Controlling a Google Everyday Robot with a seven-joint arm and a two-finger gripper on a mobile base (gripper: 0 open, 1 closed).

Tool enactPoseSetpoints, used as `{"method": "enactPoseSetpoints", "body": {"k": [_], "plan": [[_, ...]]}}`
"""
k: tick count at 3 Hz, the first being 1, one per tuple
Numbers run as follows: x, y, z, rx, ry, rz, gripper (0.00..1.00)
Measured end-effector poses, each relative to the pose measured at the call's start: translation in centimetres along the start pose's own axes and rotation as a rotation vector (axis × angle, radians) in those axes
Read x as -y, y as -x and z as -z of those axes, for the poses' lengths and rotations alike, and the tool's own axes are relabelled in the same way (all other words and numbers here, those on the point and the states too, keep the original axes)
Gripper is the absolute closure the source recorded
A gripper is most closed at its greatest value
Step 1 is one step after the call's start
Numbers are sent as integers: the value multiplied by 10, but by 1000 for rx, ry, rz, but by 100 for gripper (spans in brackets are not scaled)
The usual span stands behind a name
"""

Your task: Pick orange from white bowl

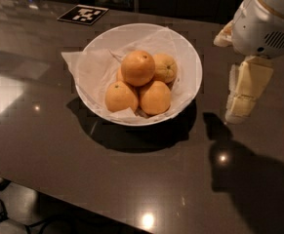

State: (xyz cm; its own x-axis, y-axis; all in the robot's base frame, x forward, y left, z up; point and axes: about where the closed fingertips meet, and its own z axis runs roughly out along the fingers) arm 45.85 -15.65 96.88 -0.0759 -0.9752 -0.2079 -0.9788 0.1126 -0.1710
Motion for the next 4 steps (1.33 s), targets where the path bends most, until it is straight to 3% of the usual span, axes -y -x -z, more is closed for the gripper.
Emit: {"method": "enactPoseSetpoints", "body": {"k": [1, 2, 3, 4], "plan": [[7, 20, -6, 44, -30, -42, 0], [17, 50, -16, 50, -31, -30, 0], [25, 80, -24, 57, -16, 19, 0], [29, 93, -28, 58, -35, 27, 0]]}}
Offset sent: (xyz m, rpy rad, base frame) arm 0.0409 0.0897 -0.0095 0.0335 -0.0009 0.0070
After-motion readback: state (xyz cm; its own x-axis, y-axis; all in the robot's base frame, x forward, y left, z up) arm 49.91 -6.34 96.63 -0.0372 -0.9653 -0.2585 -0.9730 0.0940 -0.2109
